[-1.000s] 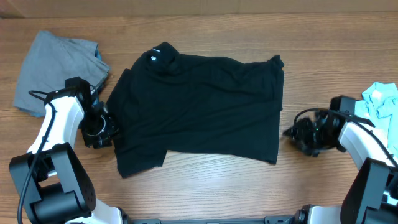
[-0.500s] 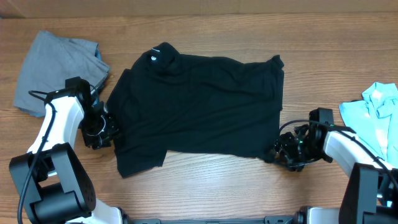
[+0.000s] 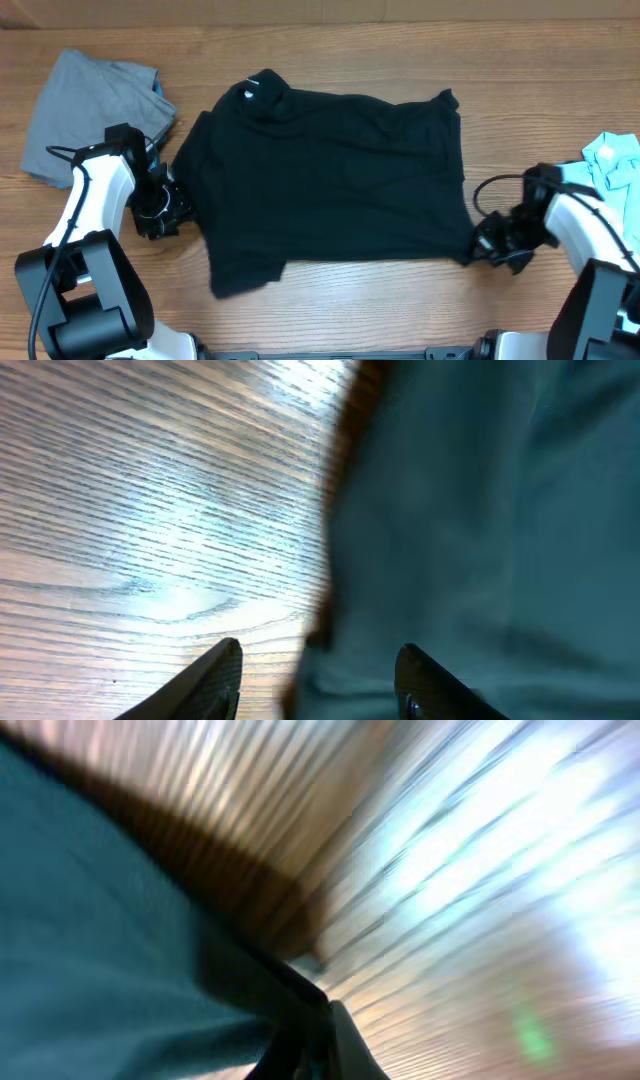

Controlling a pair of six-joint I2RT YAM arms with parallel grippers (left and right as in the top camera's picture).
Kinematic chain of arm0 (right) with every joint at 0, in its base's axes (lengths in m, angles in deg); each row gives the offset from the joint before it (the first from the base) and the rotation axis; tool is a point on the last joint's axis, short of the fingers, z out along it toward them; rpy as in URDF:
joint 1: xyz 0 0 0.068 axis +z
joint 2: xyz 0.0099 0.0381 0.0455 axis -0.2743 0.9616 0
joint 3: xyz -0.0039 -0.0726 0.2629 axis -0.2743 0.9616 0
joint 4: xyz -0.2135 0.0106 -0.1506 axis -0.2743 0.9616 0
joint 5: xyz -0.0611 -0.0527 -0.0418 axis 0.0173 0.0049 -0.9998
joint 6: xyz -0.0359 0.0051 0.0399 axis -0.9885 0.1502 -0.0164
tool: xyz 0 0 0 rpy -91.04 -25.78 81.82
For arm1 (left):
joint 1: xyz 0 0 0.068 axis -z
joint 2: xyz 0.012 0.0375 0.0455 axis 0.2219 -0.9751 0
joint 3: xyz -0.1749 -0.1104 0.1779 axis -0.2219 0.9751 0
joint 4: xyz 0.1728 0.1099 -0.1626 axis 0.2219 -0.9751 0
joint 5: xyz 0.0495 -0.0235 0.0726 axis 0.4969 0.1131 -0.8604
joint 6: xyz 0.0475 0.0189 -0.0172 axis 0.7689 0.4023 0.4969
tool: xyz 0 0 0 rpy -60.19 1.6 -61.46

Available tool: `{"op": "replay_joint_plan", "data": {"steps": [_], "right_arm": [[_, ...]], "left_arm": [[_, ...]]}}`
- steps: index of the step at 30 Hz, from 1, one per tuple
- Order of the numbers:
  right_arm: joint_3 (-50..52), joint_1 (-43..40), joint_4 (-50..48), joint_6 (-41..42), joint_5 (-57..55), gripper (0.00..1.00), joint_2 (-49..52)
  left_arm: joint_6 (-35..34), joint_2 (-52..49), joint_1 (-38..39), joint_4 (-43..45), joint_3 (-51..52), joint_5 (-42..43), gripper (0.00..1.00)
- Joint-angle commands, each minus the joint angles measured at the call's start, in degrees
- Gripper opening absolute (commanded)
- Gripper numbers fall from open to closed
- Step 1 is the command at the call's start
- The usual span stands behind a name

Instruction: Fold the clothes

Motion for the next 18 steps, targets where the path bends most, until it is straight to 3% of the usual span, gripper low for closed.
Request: {"op": "replay_joint_plan", "data": {"steps": [1,8,13,18], "right_arm": [[-1.3,-1.7,0.8,0.1,-8.3,0.04,-0.9],[-1.3,-1.7,3.1,0.8,-10.2,0.04,-0.9],[-1.3,-1.7,2.1,1.8,-10.2,0.04,-0.9],[-1.3,-1.7,1.2,1.8,-10.2,0.04,-0.9]], "left_arm": [[3.3,0.0,0.8,1.1,-0.7,4.4,0.52],[10.2,0.0,5.2,5.4,-0.7,12.4,0.47],[10.2,0.0,10.2,11.6,-0.3,11.1,0.31],[8.0,-0.8,14.1,13.8,2.6,4.6,0.12]]}}
